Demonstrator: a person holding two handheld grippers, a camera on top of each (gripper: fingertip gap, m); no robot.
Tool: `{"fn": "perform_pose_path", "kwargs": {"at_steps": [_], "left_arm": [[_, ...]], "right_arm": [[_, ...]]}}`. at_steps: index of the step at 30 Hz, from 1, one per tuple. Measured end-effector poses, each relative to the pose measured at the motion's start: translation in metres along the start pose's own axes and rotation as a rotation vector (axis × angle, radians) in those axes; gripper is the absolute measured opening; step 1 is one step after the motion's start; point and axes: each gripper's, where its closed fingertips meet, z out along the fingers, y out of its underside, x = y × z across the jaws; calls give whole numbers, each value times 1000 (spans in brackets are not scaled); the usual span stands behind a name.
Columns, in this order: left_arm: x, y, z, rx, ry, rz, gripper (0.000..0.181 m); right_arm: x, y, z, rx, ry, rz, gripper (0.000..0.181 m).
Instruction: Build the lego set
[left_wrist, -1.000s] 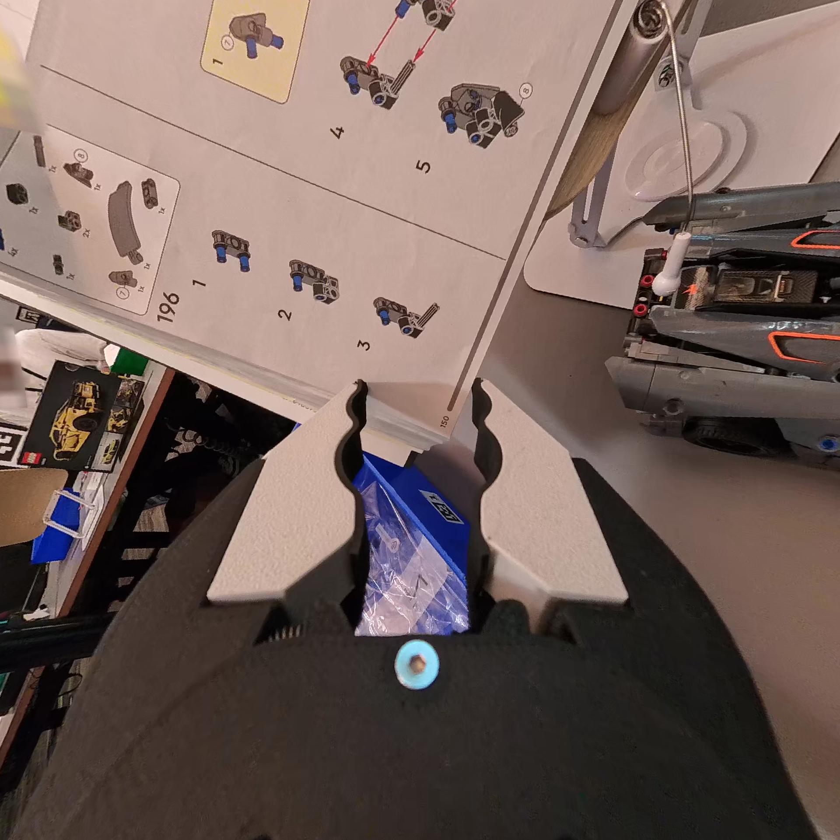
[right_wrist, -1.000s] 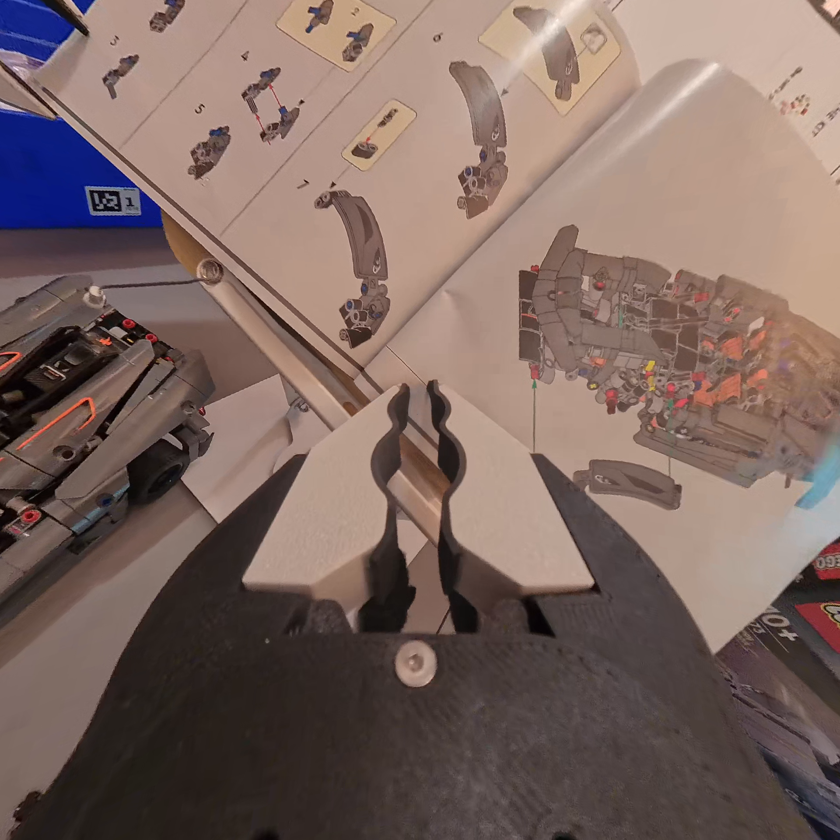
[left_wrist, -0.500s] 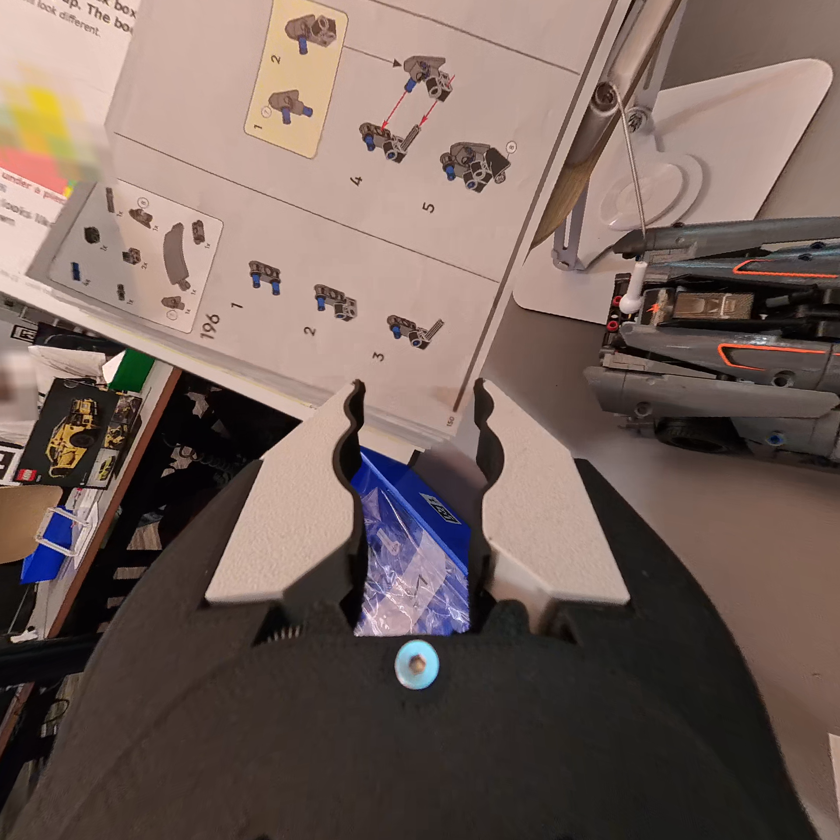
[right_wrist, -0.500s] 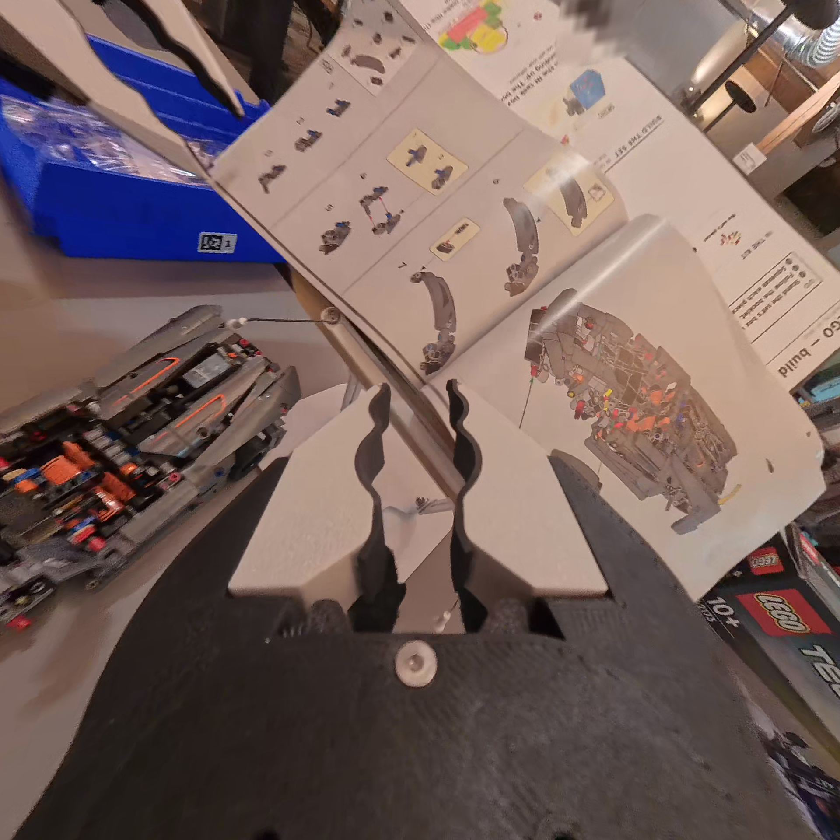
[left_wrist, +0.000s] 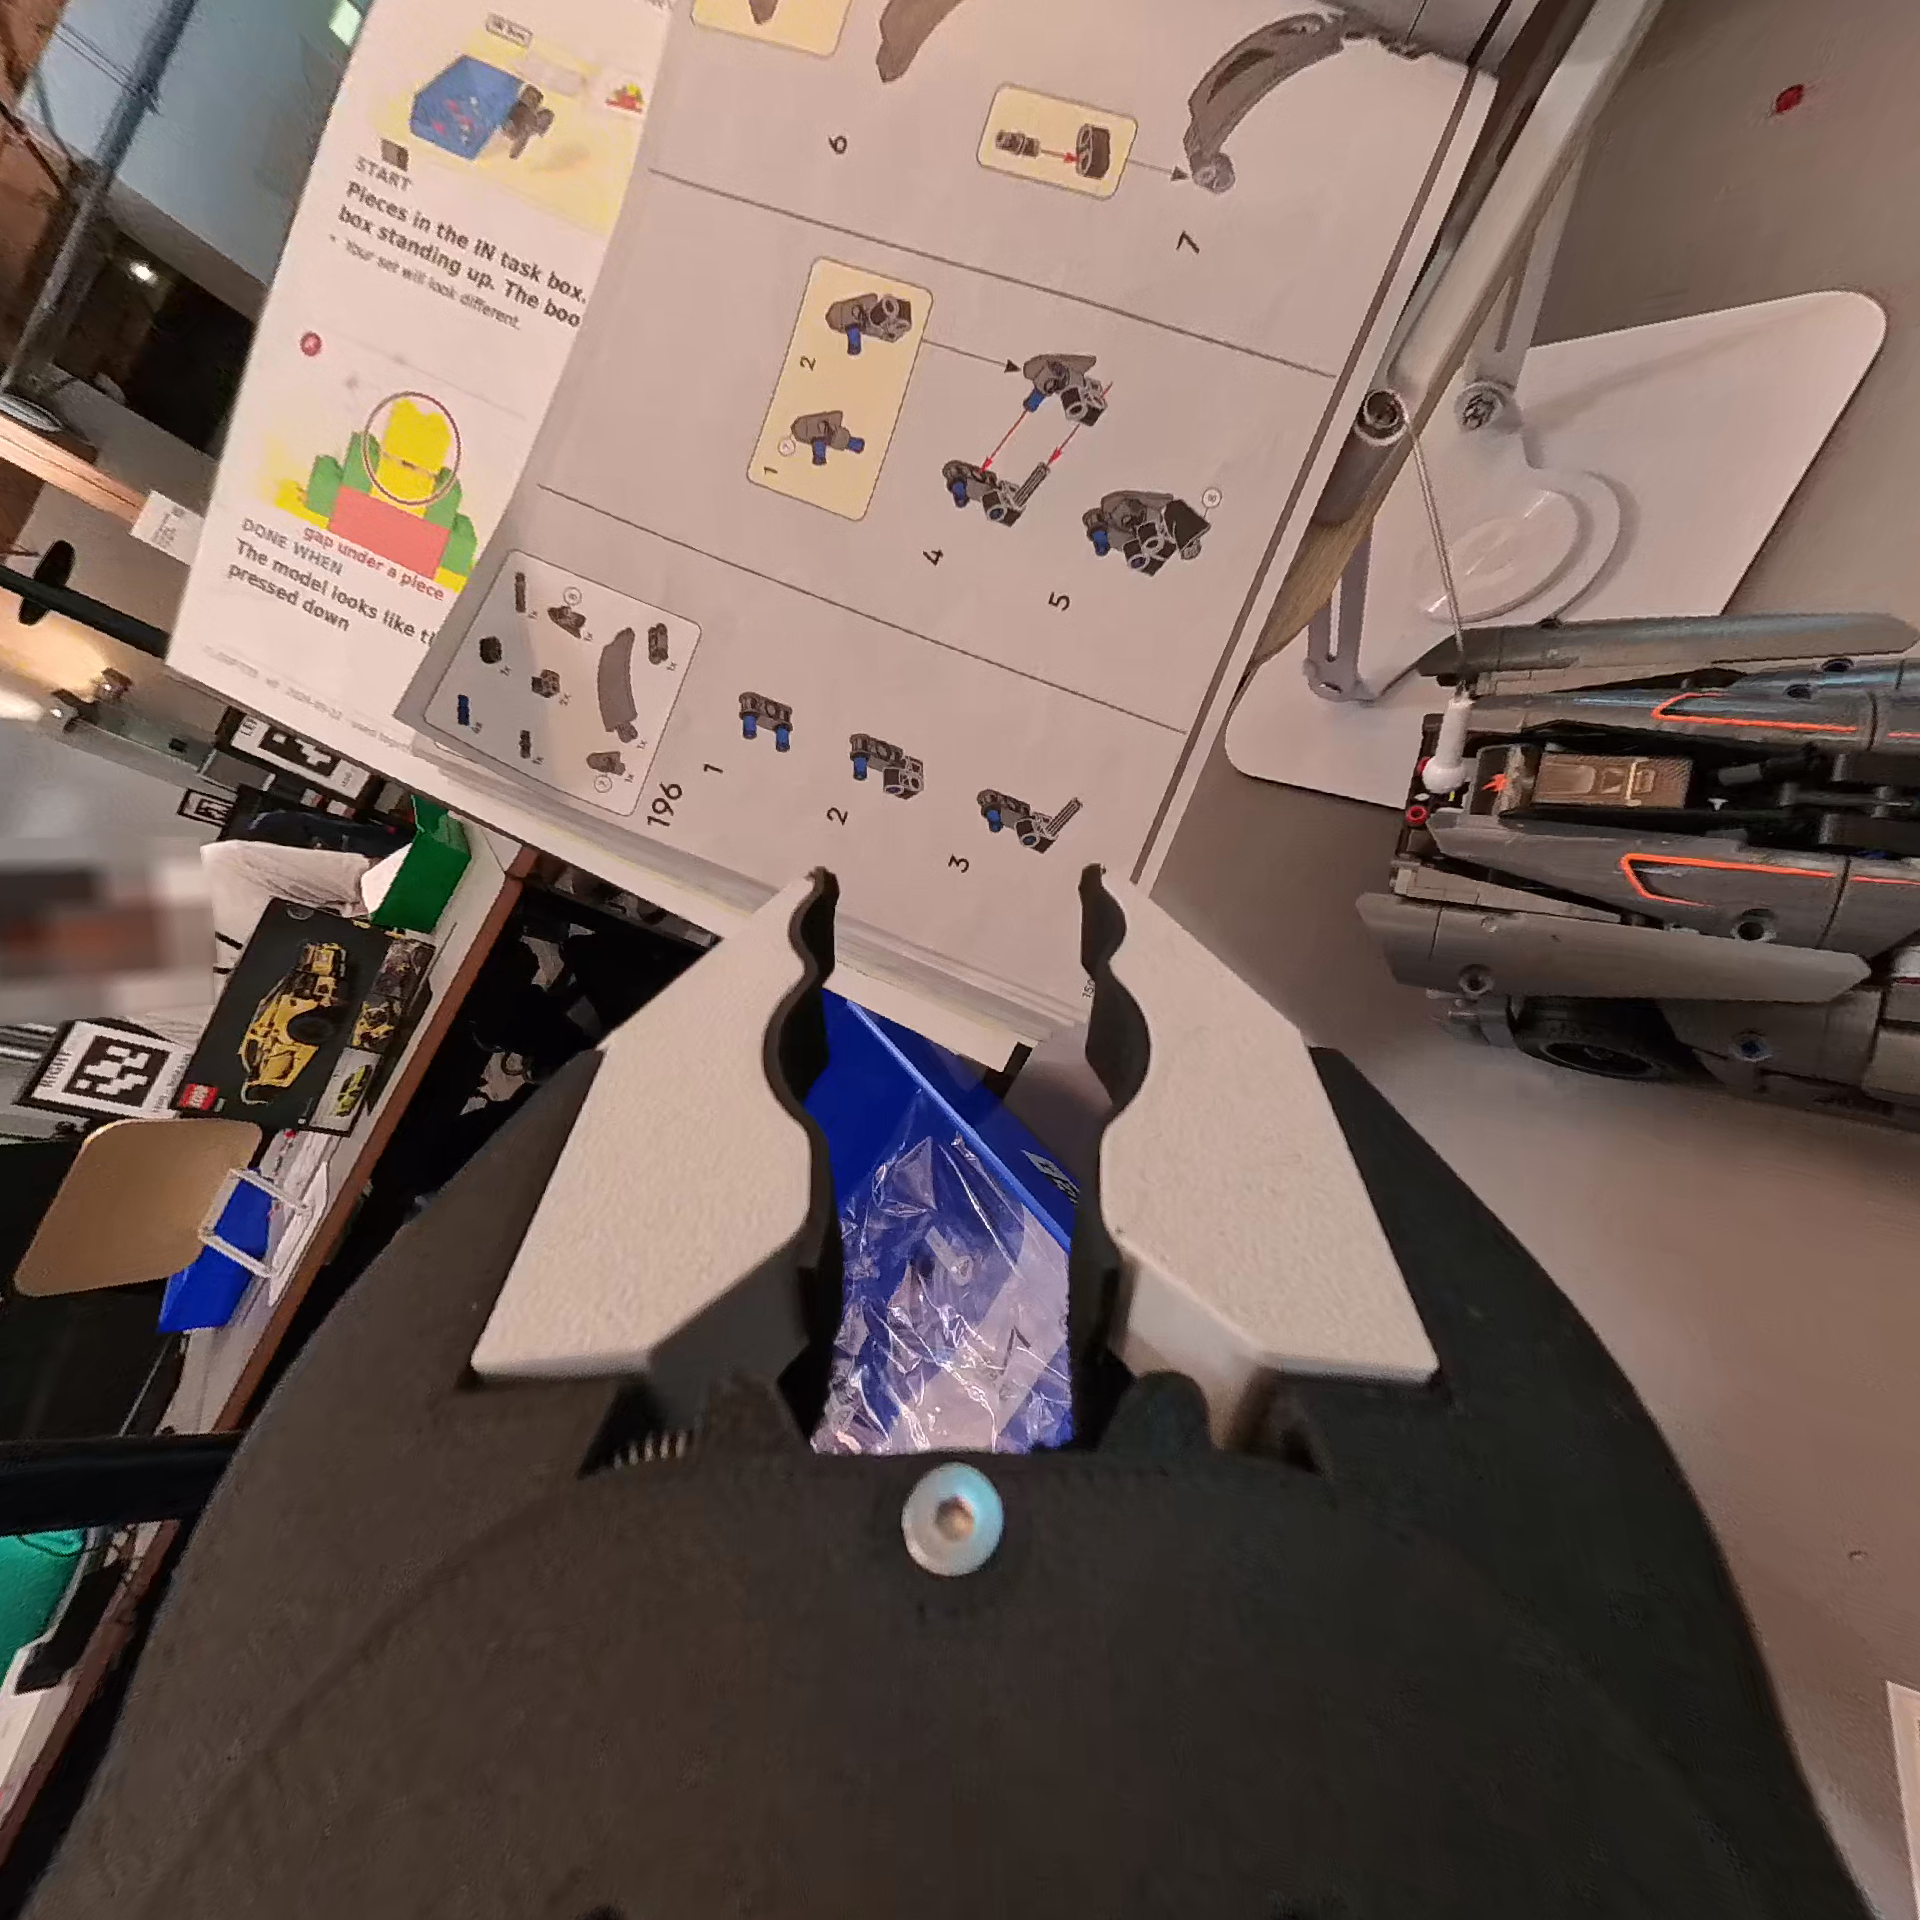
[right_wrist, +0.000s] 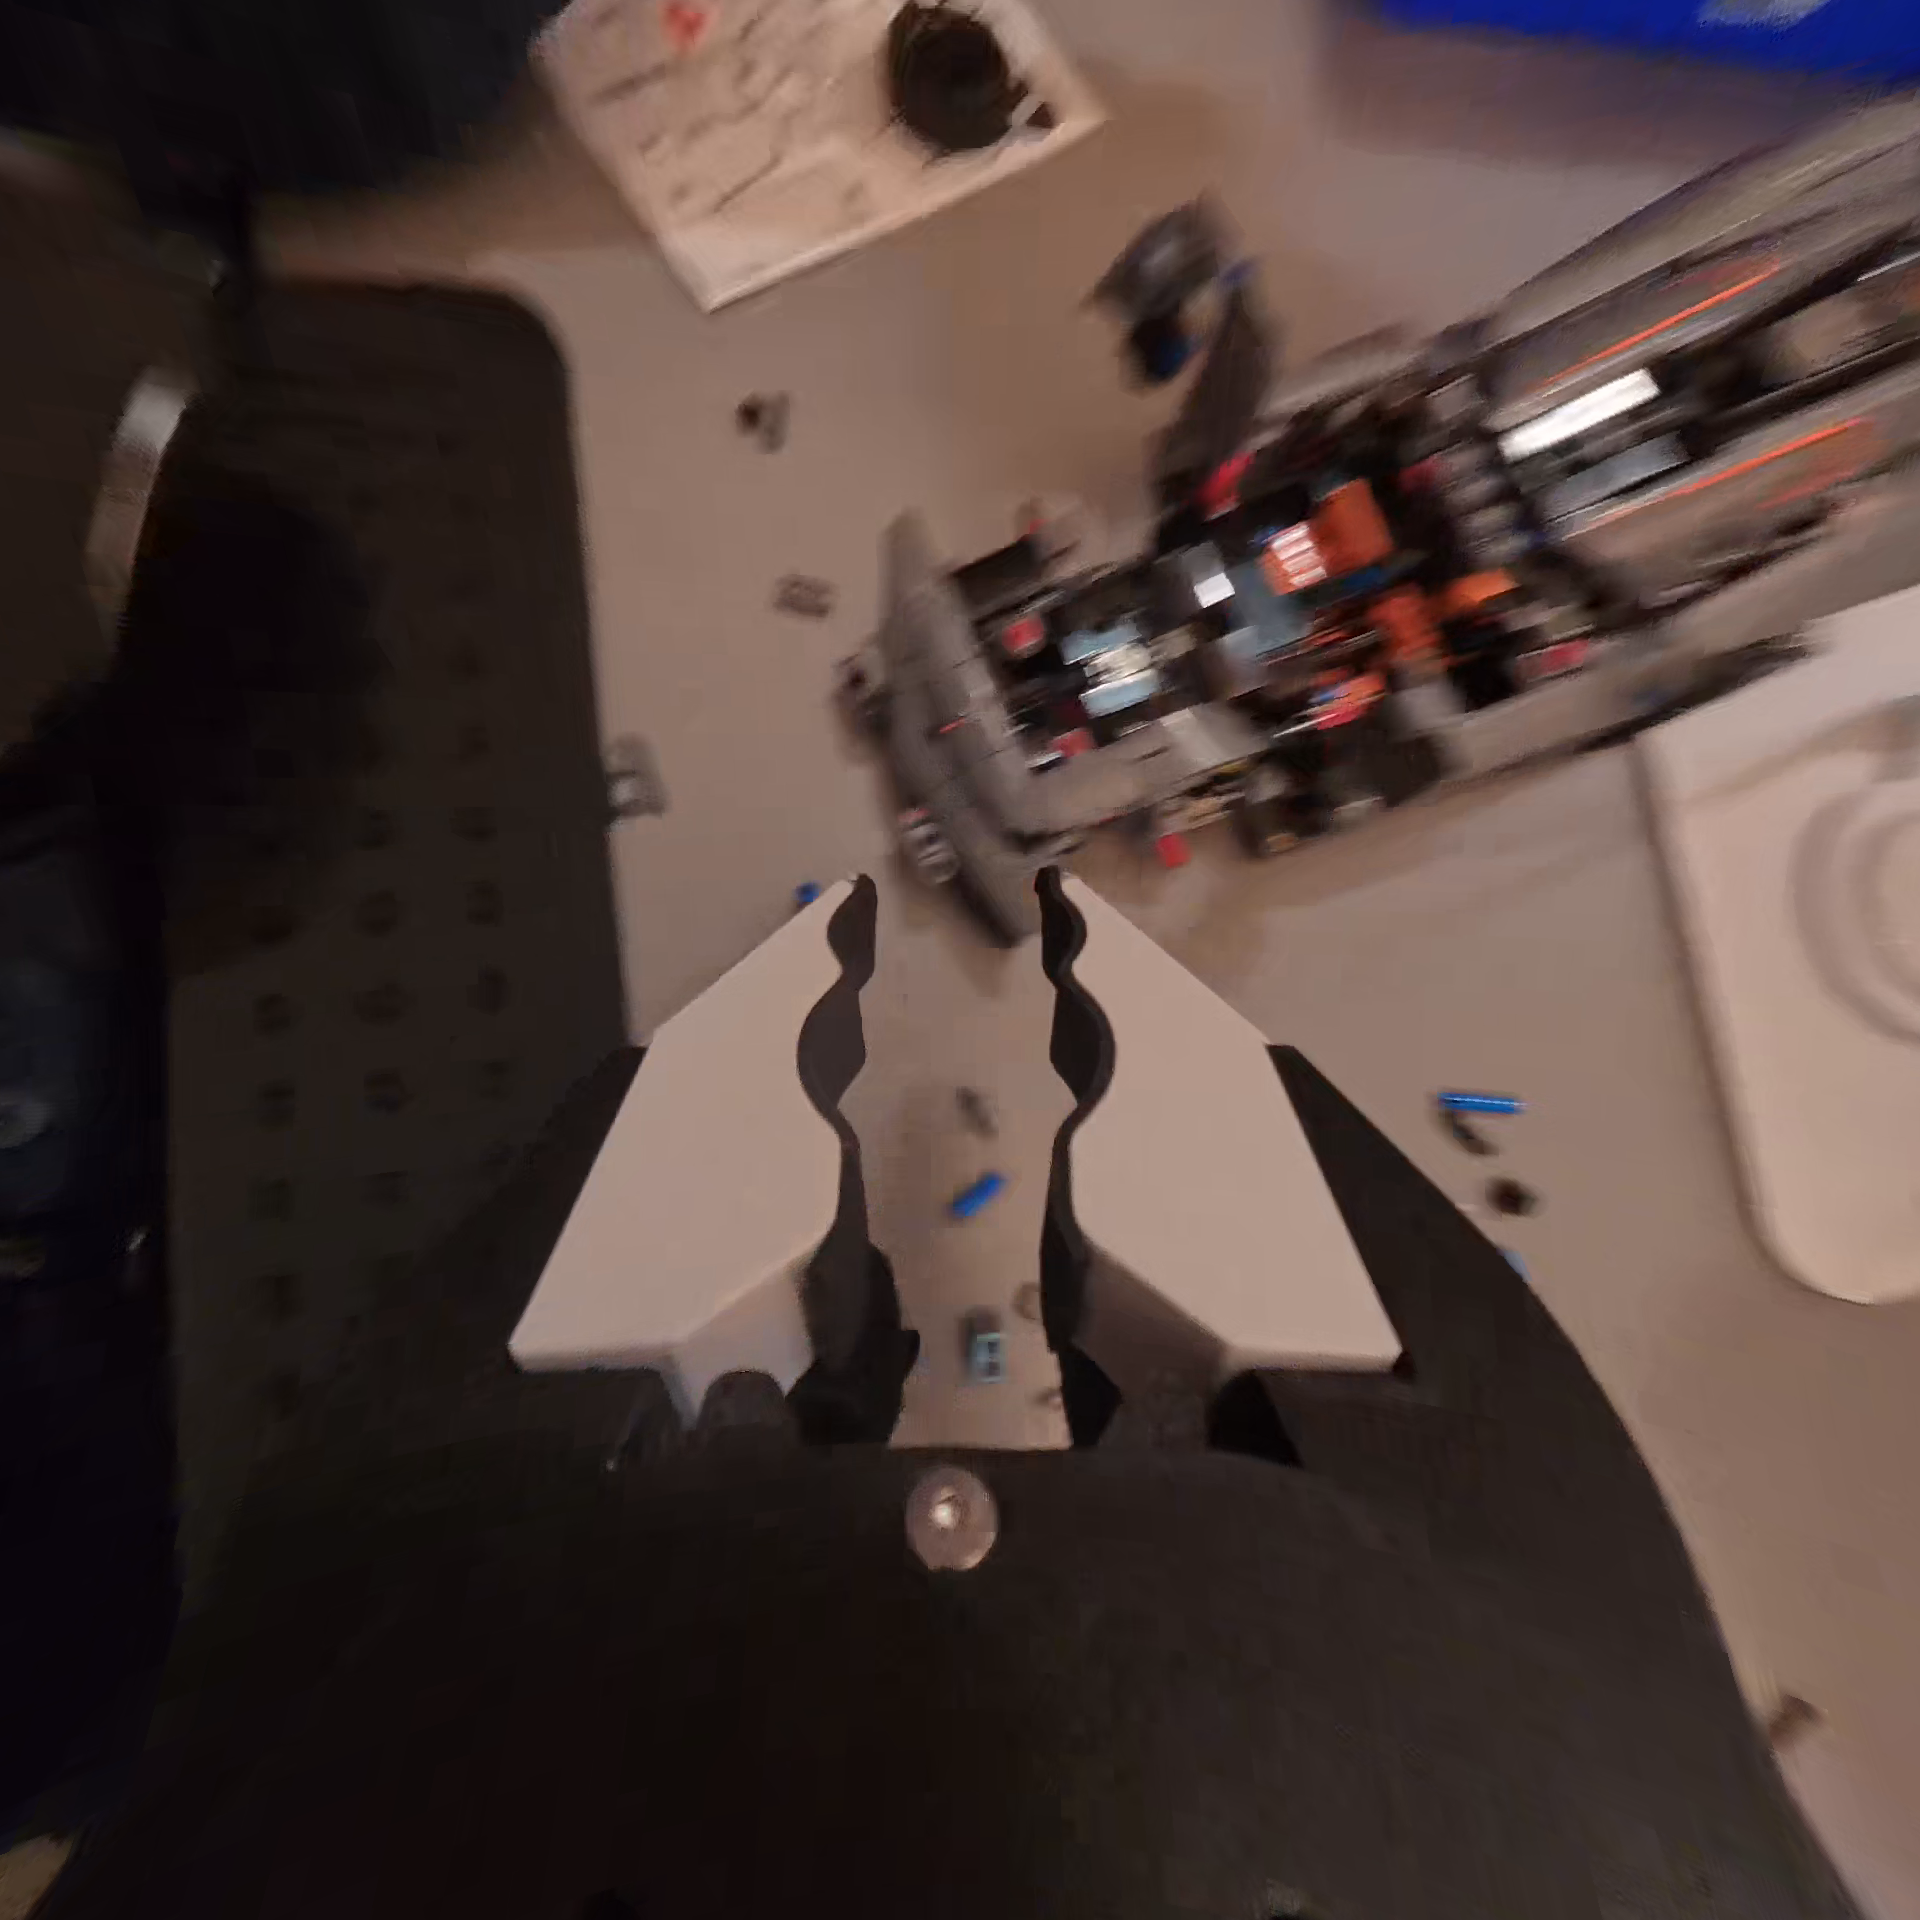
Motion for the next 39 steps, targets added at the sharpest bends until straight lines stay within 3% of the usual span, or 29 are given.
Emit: {"fn": "perform_pose_path", "kwargs": {"at_steps": [5,15,21,26,30,36,39], "left_arm": [[5,-9,0,9,4,23,45],[14,-23,1,27,22,53,45],[25,-44,-4,64,43,84,46],[43,-71,-10,108,85,126,46],[61,-97,-16,146,108,151,45],[102,-114,-26,99,168,226,44],[138,-122,-43,159,217,218,39]], "right_arm": [[-32,44,38,-180,-52,-20,30],[-30,37,43,-119,-54,14,14],[-14,13,23,92,-84,123,14],[7,-9,-5,314,-140,238,14],[21,-16,-19,405,-137,254,14],[29,-27,-32,533,-156,267,14],[31,-32,-40,624,-198,320,14]]}}
